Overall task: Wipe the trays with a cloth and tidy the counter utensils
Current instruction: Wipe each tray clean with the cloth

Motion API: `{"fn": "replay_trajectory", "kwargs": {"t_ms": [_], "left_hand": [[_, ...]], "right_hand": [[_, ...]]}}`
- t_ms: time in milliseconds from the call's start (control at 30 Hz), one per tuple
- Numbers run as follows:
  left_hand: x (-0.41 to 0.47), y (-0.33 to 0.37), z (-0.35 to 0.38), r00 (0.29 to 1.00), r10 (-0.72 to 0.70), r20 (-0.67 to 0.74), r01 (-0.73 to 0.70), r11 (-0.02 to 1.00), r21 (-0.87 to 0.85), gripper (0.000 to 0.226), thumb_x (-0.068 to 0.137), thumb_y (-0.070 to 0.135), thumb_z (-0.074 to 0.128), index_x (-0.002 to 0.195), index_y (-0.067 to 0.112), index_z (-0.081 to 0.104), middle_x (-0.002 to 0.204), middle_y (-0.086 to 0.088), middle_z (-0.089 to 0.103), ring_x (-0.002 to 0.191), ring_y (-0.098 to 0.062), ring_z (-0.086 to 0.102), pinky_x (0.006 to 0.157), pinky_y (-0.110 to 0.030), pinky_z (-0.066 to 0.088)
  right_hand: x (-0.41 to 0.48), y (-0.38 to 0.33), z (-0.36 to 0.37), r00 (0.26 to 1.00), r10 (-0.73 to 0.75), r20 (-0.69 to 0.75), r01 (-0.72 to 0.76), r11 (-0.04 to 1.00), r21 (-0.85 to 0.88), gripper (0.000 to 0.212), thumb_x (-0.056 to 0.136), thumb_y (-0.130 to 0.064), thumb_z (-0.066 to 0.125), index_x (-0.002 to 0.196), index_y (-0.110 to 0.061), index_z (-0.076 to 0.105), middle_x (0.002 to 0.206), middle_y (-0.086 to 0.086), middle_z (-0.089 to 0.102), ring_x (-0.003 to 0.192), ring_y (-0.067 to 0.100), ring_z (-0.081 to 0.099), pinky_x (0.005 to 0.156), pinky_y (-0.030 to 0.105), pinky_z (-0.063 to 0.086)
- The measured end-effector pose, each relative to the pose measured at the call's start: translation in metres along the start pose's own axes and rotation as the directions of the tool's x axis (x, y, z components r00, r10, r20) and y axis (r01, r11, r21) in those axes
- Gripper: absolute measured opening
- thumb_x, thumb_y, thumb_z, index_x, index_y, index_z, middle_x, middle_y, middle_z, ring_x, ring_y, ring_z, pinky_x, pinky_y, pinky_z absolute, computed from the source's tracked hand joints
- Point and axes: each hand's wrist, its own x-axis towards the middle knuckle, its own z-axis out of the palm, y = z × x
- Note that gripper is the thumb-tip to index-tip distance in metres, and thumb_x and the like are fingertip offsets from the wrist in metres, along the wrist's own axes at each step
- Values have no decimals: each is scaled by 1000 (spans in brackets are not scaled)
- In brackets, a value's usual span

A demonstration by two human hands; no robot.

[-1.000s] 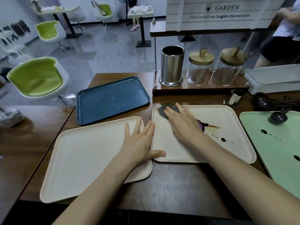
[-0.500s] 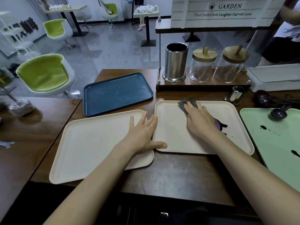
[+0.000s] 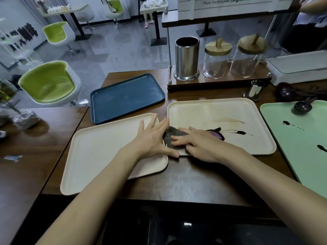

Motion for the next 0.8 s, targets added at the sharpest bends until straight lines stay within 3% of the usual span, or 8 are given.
{"fn": "replay_trajectory", "kwargs": {"t_ms": [133,300,400,500,633,700,800], "left_hand": [[3,-1,-6,999,-7,43,3,996,88,135,66,91,56,163,22,-7,171,4,-6,154,-22,-23,122,-61,-13],[5,-2,-8,997,-25,68,18,995,97,137,64,94,54,163,25,-10,171,5,-9,154,-22,-23,121,-60,-17],[5,-1,-8,997,-34,71,27,995,101,136,64,94,54,163,26,-11,171,6,-9,154,-21,-24,121,-59,-17],[6,0,-10,996,-36,78,27,993,112,137,64,95,54,163,25,-10,171,5,-9,154,-22,-24,122,-59,-17],[6,3,-11,996,-34,85,23,991,129,136,65,93,54,163,23,-8,171,4,-8,154,-21,-24,122,-58,-16],[6,3,-11,995,-35,92,22,990,140,135,67,93,54,163,23,-8,171,5,-9,154,-20,-24,122,-58,-17],[5,2,-11,994,-32,101,20,993,114,135,67,94,54,163,25,-11,171,5,-10,154,-20,-25,121,-57,-20]], "right_hand": [[-25,6,6,1000,31,3,-31,999,9,56,94,-23,37,137,-58,46,161,-15,25,152,20,15,123,42,19],[-67,52,-6,991,132,-18,-131,991,36,51,84,-38,31,116,-74,48,154,-26,35,151,14,19,122,40,21],[-89,69,-8,978,205,-29,-205,979,10,54,78,-48,23,118,-78,44,154,-28,32,152,14,18,121,42,24],[-75,47,-3,980,189,-59,-192,981,-41,62,78,-46,20,130,-63,50,156,-25,33,152,15,17,121,45,23],[-27,-3,10,999,-33,-31,28,991,-134,61,91,-30,24,148,-39,40,160,-18,28,153,15,9,125,42,4],[-11,-1,9,996,-29,-81,14,984,-179,56,98,-22,34,152,-34,34,163,-12,23,153,19,7,124,44,6],[19,30,-5,981,68,-180,-109,966,-233,57,100,-20,33,157,-26,23,166,-5,17,153,23,6,123,45,9]]}}
